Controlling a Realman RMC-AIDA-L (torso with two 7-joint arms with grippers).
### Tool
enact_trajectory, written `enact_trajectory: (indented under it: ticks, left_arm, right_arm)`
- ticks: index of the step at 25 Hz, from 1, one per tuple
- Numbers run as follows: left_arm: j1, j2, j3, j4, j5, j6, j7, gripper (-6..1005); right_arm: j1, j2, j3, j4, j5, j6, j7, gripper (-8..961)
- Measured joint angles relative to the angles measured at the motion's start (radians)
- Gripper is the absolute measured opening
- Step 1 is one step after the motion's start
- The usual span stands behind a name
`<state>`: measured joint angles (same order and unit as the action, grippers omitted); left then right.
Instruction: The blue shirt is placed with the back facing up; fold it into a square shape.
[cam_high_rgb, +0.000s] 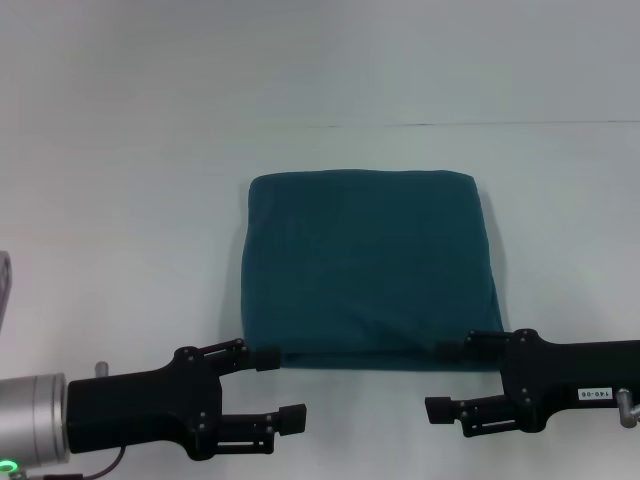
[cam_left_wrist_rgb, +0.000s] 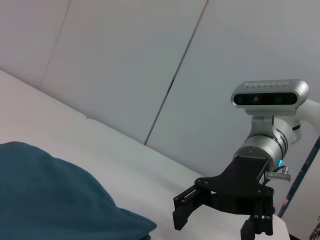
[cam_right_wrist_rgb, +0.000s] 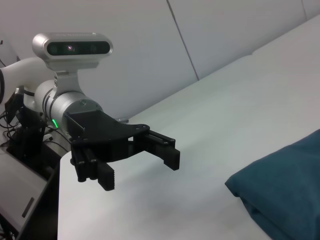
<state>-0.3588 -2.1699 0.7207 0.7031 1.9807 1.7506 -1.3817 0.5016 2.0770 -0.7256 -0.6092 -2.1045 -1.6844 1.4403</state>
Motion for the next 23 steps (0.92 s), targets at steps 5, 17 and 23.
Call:
enact_trajectory:
  ticks: [5, 17, 23]
  left_arm:
    - [-0.003, 0.001, -0.003, -0.002, 0.001, 0.004, -0.015, 882]
    - [-0.003, 0.001, -0.005, -0.005, 0.001, -0.002, -0.025, 883]
    - [-0.003, 0.001, -0.006, -0.005, 0.001, -0.002, -0.025, 883]
  right_arm:
    - [0.000, 0.000, 0.000, 0.000, 0.000, 0.002, 0.000, 925]
    - [-0.002, -0.001, 0.000, 0.000, 0.000, 0.002, 0.000, 924]
    - [-0.005, -0.002, 0.000, 0.000, 0.000, 0.002, 0.000, 924]
